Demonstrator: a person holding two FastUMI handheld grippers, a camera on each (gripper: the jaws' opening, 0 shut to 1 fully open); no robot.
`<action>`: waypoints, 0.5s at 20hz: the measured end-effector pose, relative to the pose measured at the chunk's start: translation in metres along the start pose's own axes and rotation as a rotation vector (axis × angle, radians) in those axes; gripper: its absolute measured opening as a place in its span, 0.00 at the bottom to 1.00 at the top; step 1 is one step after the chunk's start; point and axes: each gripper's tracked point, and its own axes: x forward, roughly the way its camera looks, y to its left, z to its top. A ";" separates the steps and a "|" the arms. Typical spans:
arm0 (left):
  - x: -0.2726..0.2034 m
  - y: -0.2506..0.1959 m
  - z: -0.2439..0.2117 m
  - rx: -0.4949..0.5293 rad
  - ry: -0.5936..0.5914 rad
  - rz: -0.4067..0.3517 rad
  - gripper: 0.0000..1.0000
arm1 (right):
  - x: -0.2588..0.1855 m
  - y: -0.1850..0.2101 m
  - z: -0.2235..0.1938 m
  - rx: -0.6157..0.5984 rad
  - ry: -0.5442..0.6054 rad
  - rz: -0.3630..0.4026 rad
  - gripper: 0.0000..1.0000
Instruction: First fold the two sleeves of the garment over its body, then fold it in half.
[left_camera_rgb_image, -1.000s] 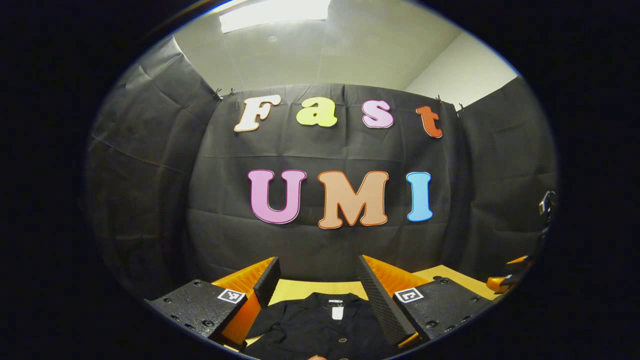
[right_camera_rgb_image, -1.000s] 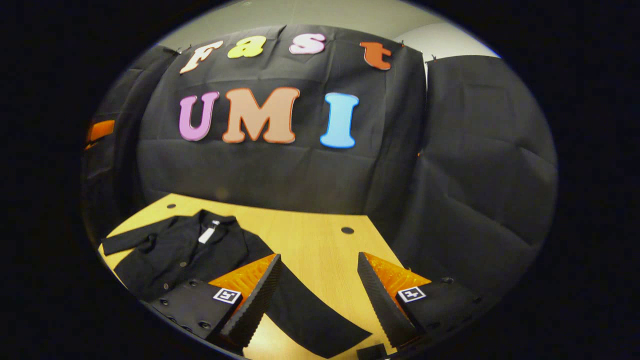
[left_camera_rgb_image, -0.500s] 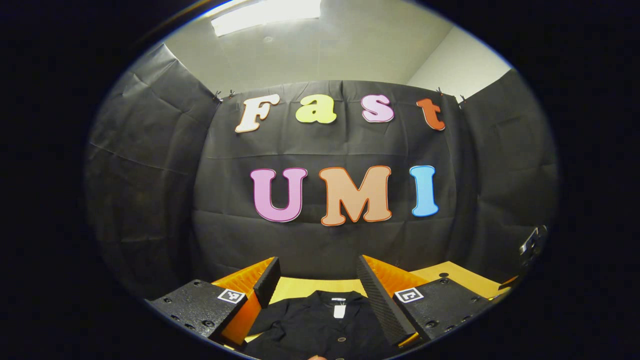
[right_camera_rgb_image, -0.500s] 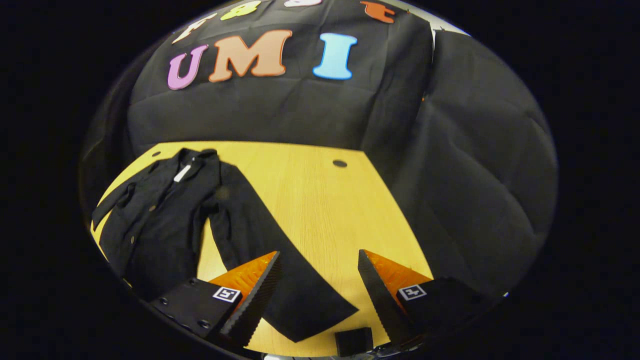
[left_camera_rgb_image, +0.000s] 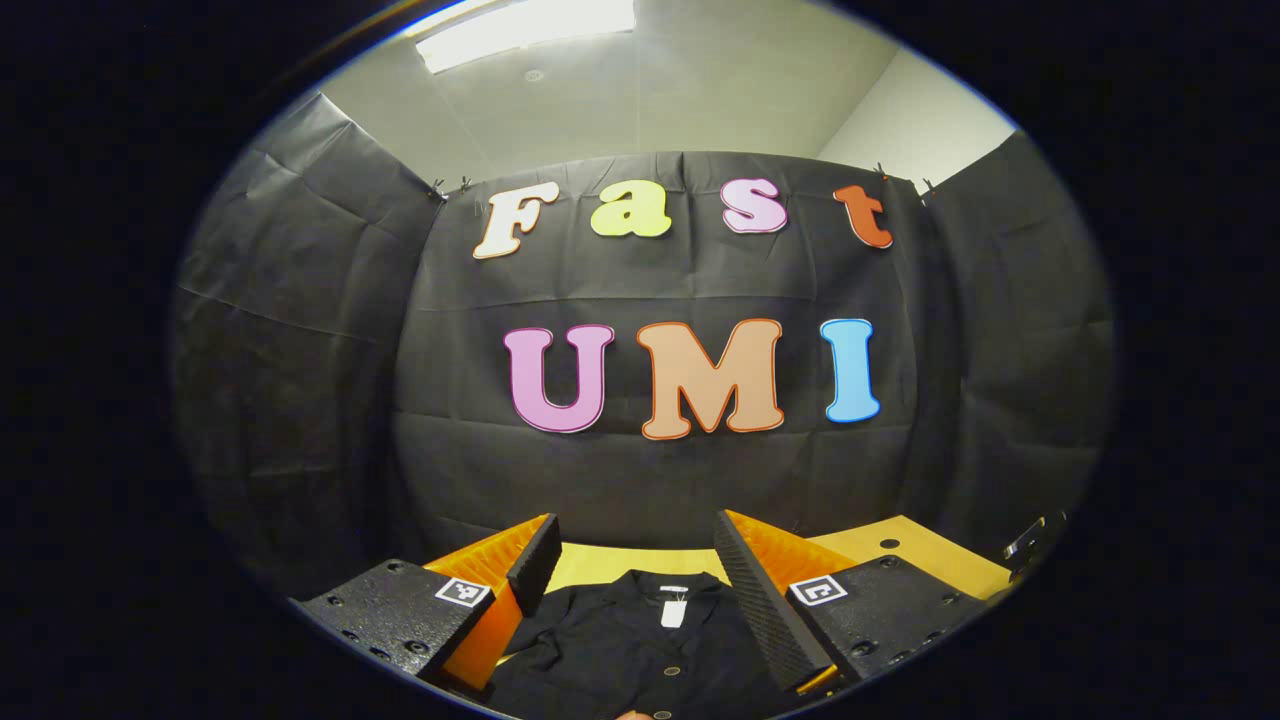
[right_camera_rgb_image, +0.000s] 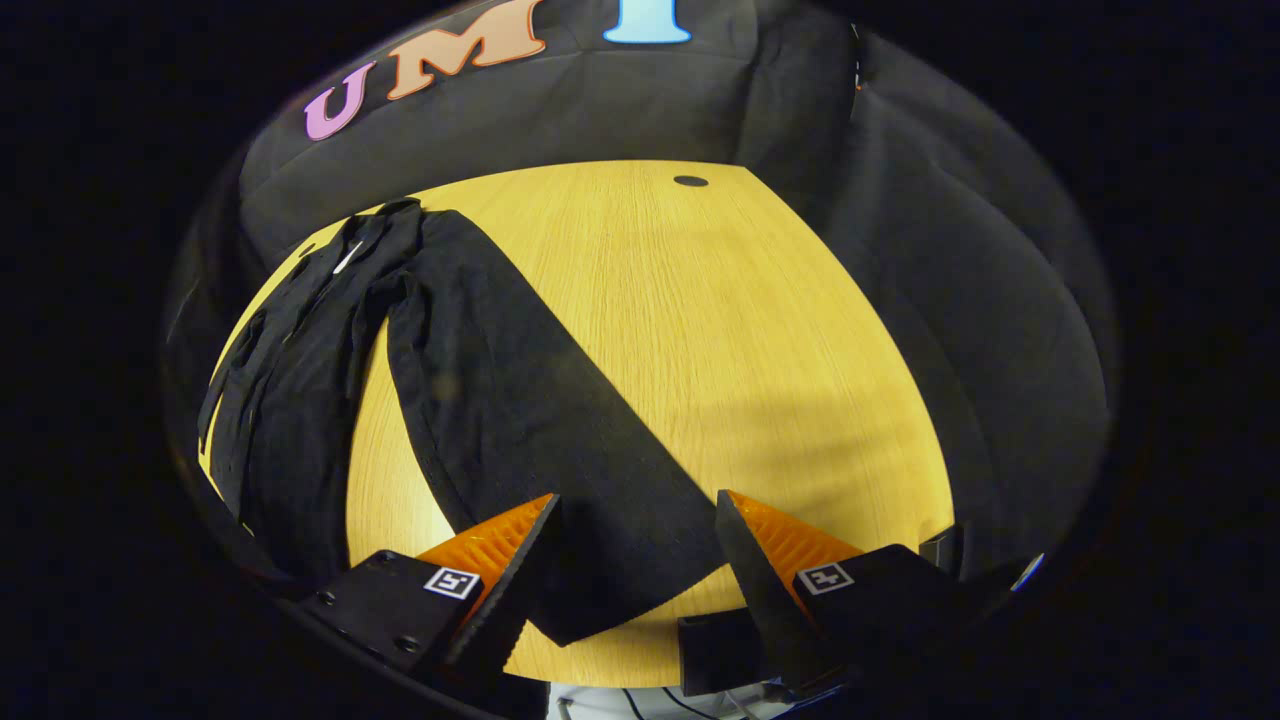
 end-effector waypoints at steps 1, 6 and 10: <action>0.000 0.000 0.001 0.003 0.001 0.003 0.93 | 0.003 0.001 -0.007 0.001 0.029 0.000 0.99; 0.003 -0.001 -0.003 0.008 0.016 -0.006 0.92 | 0.002 0.006 -0.007 0.004 0.022 0.010 0.99; 0.005 0.003 -0.007 -0.010 0.019 -0.032 0.92 | 0.007 0.013 0.000 0.025 0.003 -0.009 0.51</action>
